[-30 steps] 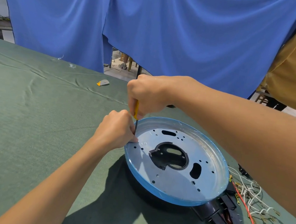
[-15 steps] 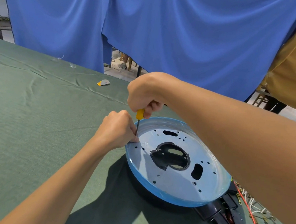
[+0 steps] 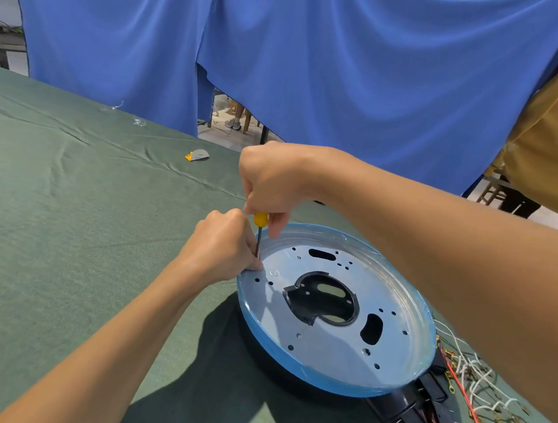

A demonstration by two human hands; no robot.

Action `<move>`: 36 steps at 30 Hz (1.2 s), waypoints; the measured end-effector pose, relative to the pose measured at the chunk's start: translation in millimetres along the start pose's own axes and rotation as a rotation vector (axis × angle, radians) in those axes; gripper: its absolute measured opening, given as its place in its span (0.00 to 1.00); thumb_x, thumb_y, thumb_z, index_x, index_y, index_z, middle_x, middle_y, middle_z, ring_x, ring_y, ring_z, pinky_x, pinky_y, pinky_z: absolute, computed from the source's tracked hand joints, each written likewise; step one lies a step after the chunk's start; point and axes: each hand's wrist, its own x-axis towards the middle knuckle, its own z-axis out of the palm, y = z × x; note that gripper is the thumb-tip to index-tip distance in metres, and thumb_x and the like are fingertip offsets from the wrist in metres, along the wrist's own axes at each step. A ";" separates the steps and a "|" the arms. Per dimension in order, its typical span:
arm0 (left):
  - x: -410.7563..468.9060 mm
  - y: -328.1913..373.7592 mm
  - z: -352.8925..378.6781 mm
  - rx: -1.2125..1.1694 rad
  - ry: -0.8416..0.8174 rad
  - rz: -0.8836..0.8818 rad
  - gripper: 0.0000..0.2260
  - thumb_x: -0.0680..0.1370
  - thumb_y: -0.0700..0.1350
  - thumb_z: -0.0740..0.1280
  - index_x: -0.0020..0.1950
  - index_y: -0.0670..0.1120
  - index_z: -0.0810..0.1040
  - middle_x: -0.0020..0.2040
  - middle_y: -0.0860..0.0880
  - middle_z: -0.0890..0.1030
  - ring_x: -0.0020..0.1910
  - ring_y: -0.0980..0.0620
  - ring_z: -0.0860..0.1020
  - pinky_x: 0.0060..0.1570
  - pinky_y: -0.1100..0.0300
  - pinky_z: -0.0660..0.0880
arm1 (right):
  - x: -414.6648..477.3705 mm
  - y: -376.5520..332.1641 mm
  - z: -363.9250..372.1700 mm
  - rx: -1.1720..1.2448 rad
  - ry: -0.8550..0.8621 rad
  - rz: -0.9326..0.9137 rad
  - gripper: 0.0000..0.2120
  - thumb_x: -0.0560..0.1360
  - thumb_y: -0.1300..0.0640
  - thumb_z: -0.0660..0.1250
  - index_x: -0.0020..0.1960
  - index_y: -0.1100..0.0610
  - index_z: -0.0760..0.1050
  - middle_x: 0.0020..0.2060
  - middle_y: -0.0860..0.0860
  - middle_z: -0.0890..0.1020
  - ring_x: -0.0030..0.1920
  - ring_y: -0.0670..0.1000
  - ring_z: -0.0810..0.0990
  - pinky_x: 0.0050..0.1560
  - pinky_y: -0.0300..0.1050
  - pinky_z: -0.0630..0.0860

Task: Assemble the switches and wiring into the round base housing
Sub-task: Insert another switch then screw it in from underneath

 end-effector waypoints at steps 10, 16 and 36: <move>-0.2 1.3 -1.4 -0.011 -0.010 0.011 0.03 0.68 0.44 0.78 0.40 0.49 0.87 0.42 0.46 0.84 0.45 0.44 0.80 0.39 0.57 0.72 | -1.8 9.8 -0.7 0.204 -0.102 0.184 0.12 0.81 0.54 0.60 0.44 0.61 0.71 0.33 0.55 0.83 0.26 0.51 0.79 0.28 0.37 0.78; 0.0 1.1 -1.4 -0.007 -0.009 0.018 0.03 0.68 0.45 0.78 0.39 0.48 0.86 0.41 0.46 0.84 0.45 0.43 0.79 0.39 0.58 0.71 | -4.8 3.7 -1.5 -0.136 0.016 -0.031 0.12 0.74 0.61 0.66 0.32 0.56 0.71 0.25 0.49 0.79 0.35 0.51 0.81 0.30 0.39 0.72; 1.7 -1.0 -0.7 -0.011 -0.003 0.027 0.03 0.68 0.44 0.79 0.37 0.49 0.86 0.38 0.46 0.83 0.44 0.44 0.78 0.39 0.58 0.69 | -14.5 8.4 -6.4 -0.149 -0.022 -0.060 0.06 0.76 0.55 0.69 0.43 0.57 0.77 0.34 0.47 0.82 0.31 0.44 0.75 0.20 0.31 0.68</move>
